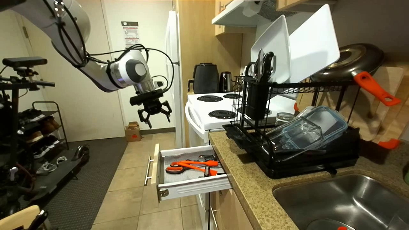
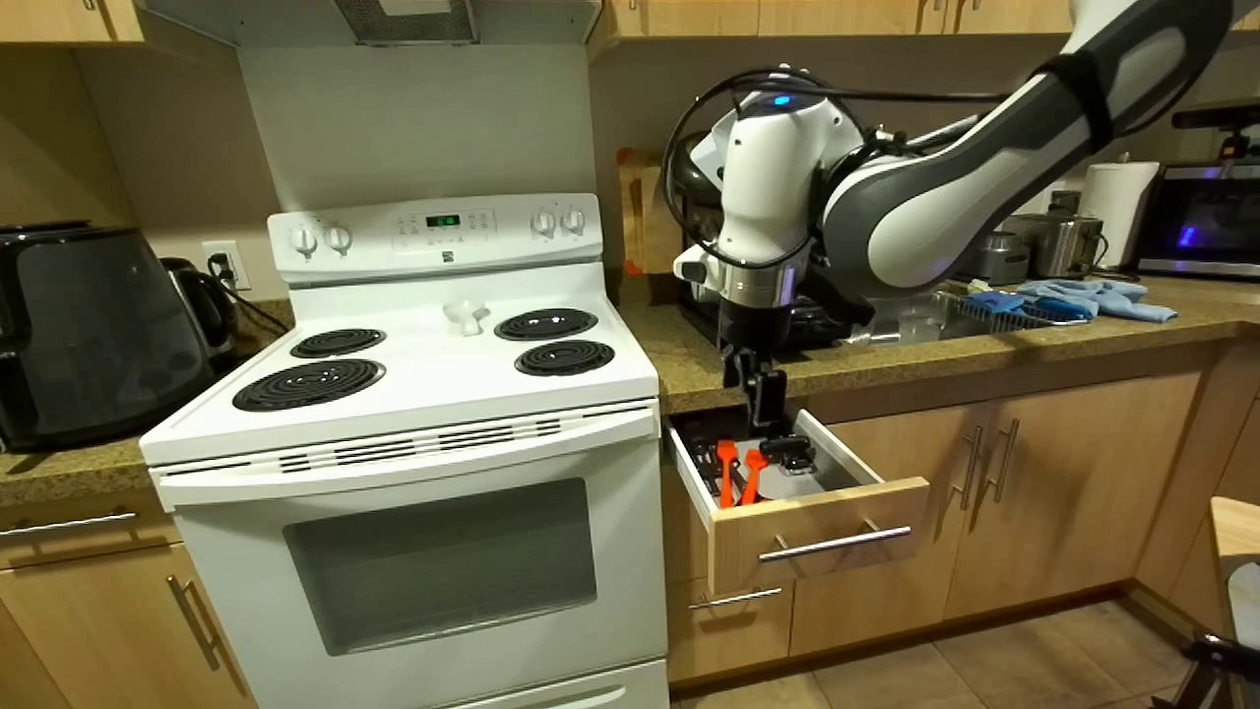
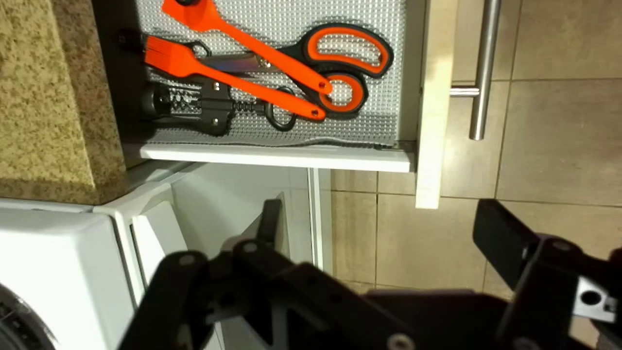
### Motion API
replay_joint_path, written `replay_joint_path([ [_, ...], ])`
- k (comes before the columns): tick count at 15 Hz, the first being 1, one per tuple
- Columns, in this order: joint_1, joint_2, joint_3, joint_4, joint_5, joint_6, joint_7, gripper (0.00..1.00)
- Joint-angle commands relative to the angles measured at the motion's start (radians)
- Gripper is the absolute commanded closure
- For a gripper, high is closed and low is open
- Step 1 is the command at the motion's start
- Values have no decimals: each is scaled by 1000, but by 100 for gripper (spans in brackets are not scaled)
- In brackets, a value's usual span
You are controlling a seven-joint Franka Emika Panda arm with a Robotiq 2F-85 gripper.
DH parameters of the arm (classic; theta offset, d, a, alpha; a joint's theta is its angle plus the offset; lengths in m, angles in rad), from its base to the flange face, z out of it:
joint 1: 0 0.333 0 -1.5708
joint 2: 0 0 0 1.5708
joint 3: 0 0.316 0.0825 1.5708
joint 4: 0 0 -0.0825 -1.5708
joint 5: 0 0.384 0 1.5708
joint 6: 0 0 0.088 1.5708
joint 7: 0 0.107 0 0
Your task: Open the topmost drawer on the right.
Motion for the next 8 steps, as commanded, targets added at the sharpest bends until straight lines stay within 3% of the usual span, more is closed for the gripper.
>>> replay_joint_path([
  [1, 13, -128, 22, -108, 35, -1, 59, 0],
  [8, 47, -300, 67, -239, 115, -12, 249, 0],
])
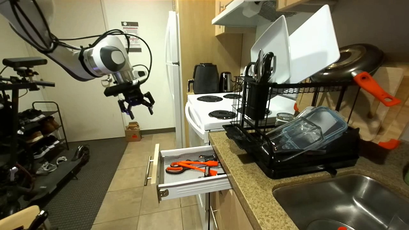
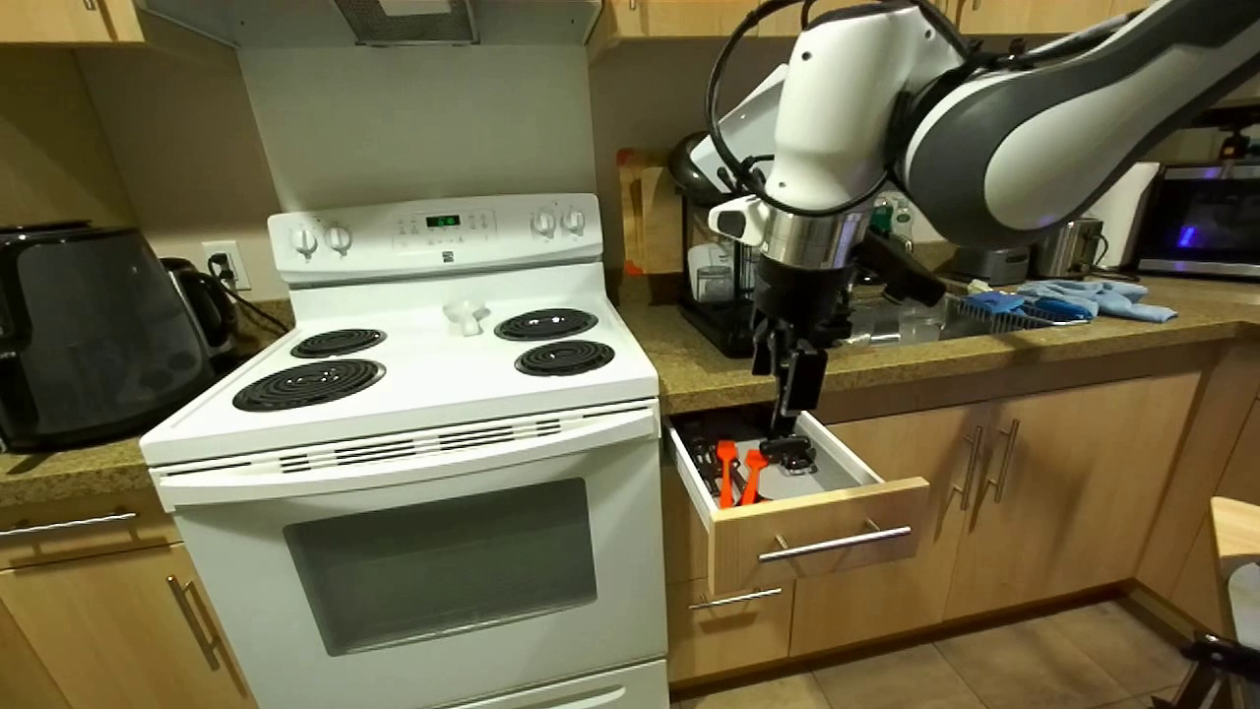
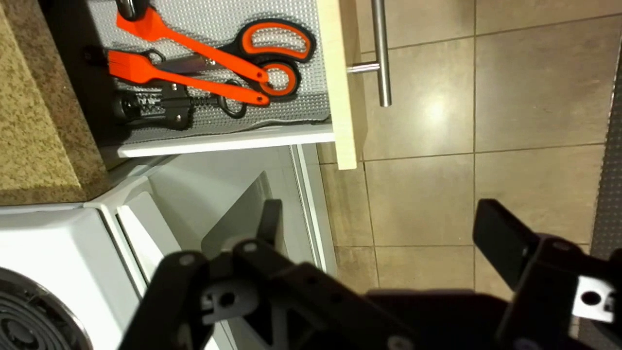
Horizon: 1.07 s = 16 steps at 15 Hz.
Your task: Open the topmost drawer on the right.
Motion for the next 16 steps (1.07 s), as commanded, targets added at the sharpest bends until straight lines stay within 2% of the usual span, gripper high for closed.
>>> replay_joint_path([
  [1, 17, -120, 19, -103, 23, -14, 143, 0],
  [5, 26, -197, 45, -159, 15, -49, 355, 0],
  [10, 26, -287, 95, -235, 33, -167, 602, 0],
  [16, 54, -386, 173, -352, 166, -278, 844, 0],
])
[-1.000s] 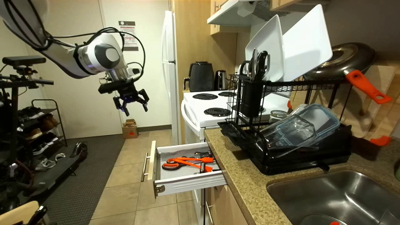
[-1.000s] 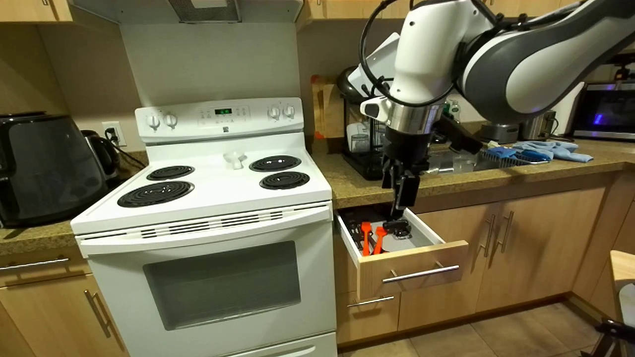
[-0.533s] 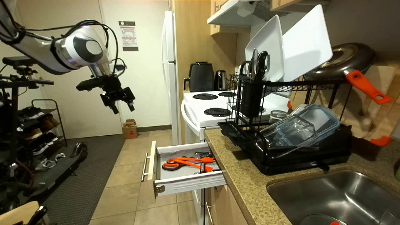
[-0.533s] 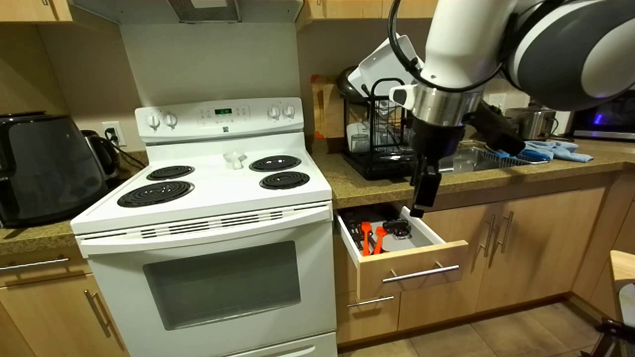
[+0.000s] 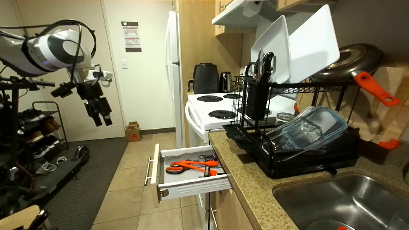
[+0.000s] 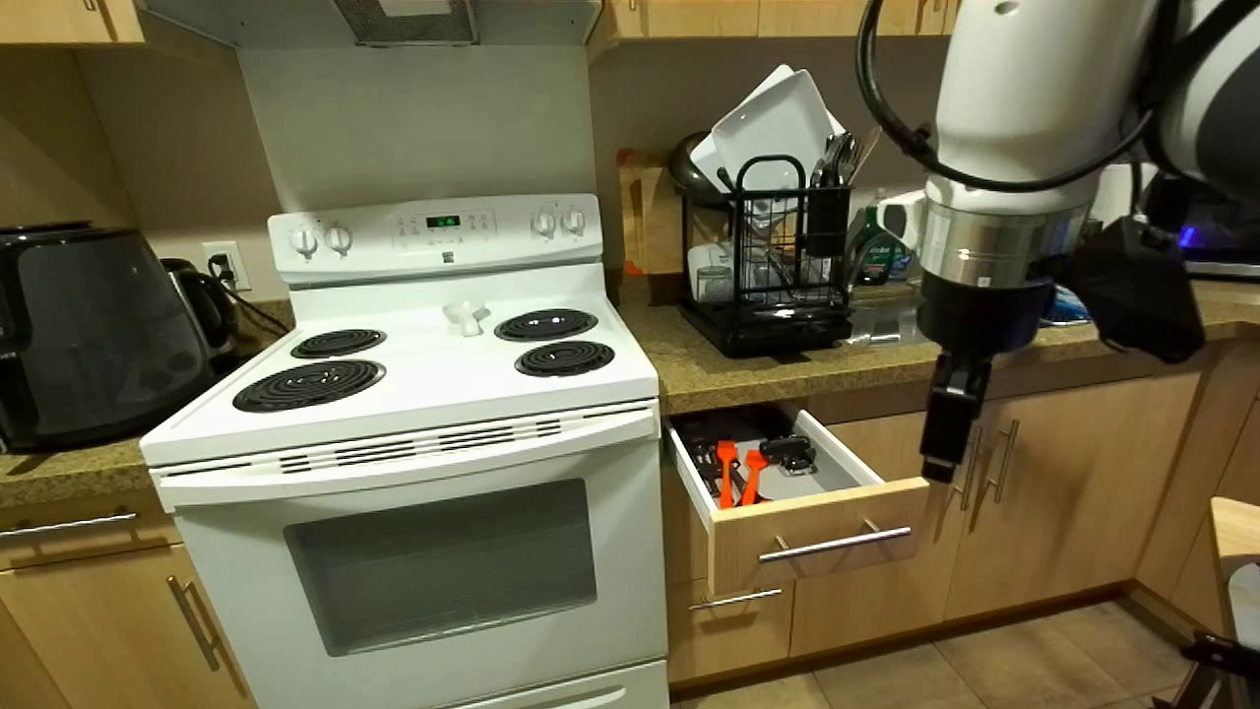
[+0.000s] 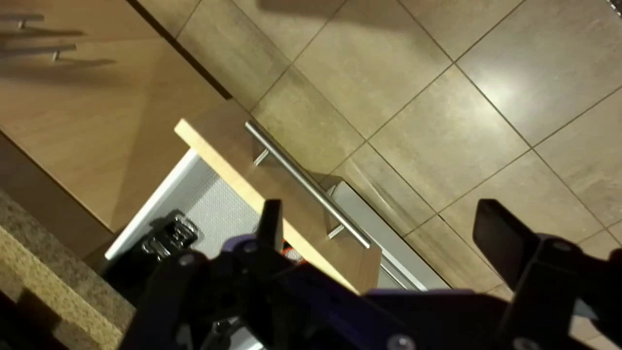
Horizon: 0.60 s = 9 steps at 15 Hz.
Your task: Open the topmost drawer on the right.
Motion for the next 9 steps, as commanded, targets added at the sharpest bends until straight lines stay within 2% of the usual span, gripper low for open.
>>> replay_joint_path([
  [1, 25, -90, 46, -101, 104, -34, 145, 0],
  [5, 38, -108, 91, -155, 146, -17, 308, 0],
  [6, 41, -108, 94, -160, 145, -12, 325, 0],
  [7, 39, -77, 87, -124, 122, -25, 279, 0],
  [9, 40, -79, 93, -133, 122, -25, 307, 0],
])
